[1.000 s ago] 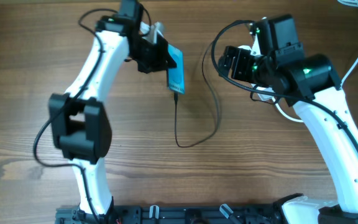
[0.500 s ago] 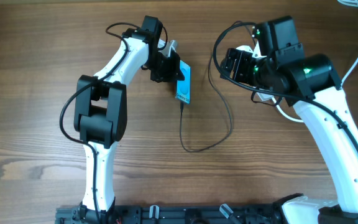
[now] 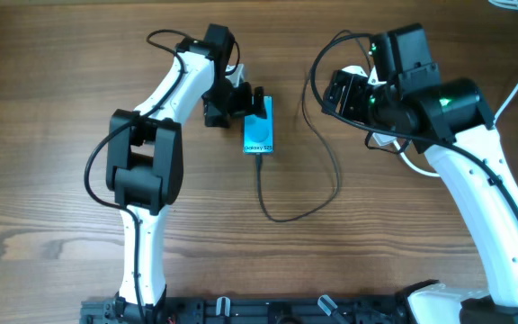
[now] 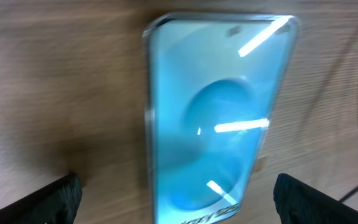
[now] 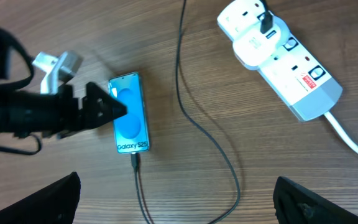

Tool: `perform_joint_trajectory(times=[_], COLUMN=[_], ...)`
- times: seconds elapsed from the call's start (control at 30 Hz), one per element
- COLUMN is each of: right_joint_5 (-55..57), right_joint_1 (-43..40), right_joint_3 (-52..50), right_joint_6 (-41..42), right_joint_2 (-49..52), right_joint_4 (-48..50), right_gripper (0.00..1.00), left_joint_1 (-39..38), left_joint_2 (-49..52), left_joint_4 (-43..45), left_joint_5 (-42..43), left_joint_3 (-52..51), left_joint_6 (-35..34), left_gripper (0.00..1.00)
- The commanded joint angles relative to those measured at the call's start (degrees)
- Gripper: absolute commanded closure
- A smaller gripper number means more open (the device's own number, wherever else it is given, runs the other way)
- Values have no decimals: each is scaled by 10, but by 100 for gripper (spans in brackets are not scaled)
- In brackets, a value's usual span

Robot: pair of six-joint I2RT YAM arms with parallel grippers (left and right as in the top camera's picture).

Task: Plug charger to phone and switch on socket
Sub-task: 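Lower the phone flat onto the table and open both grippers, then press the power strip's socket switch with the right gripper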

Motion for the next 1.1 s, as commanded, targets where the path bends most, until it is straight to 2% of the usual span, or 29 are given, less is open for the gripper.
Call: perform_joint_trajectory(times=[0.0, 0.1, 0.17, 0.27, 0.37, 0.43, 0.77, 1.07], right_joint_5=[17, 16, 17, 16, 31, 31, 9, -29], right_joint_1=[-43, -115, -173, -232, -247, -246, -247, -247], right_joint_3=[-14, -14, -14, -14, -14, -14, -14, -14], right_joint_6=[14, 12, 10, 10, 10, -19, -35, -36], right_joint_2=[49, 112, 149, 187, 214, 227, 340, 369], right_joint_4=[-5, 7, 38, 113, 158, 167, 165, 186], right_gripper=[0, 0, 0, 0, 0, 0, 0, 0], left_joint_1=[32, 49, 49, 49, 49, 49, 49, 49], left_joint_2=[-55, -179, -270, -332, -342, -340, -340, -340], left_joint_4=[-10, -2, 4, -10, -11, -11, -11, -11], left_joint_5=[-35, -41, -92, -123, -123, -123, -123, -123], left_joint_3=[-11, -11, -11, -11, -11, -11, -11, -11], left_joint_6=[-29, -28, -29, -28, -28, -28, -28, -28], left_gripper=[0, 0, 0, 0, 0, 0, 0, 0])
